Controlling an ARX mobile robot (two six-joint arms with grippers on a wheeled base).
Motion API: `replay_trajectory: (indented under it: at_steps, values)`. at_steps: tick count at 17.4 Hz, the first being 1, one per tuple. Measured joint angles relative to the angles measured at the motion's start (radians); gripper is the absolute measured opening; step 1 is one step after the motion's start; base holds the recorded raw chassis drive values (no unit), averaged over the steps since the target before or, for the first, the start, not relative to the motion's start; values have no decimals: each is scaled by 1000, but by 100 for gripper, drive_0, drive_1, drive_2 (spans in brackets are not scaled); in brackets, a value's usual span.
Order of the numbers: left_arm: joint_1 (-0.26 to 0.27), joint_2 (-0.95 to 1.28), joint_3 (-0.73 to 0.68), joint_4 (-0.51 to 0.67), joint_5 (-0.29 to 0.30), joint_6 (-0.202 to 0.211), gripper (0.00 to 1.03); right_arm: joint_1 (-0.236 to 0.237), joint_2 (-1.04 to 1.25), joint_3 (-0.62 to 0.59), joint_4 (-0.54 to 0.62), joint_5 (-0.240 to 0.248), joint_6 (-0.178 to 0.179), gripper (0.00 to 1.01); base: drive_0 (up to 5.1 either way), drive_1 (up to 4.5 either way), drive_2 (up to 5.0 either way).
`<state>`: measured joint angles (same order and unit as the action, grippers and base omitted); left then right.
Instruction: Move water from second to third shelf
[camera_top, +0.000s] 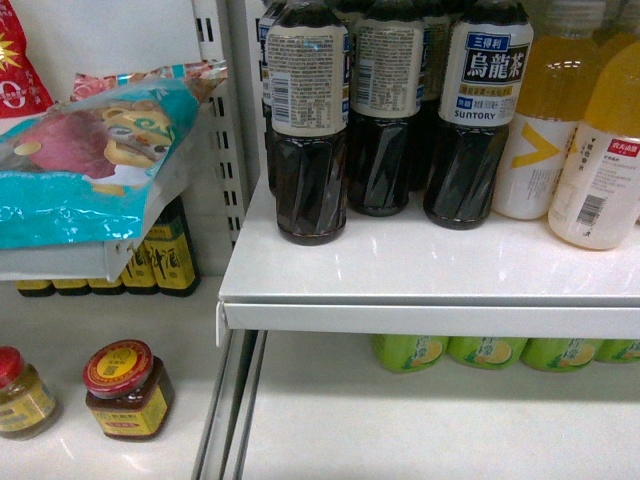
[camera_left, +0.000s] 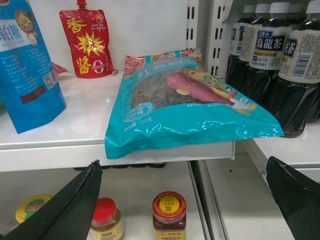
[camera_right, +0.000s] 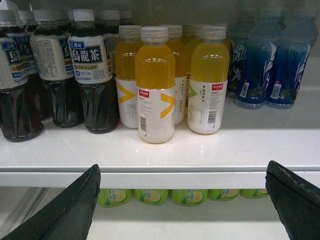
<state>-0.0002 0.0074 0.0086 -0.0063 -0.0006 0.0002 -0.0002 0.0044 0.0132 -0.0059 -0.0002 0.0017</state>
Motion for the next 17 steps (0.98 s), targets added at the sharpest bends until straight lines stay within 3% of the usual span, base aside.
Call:
replay_trajectory:
  at_steps: [17]
  values:
    - [0,0,0,1,0,0,98,0,0,0,1,0,0,98,0,0,0]
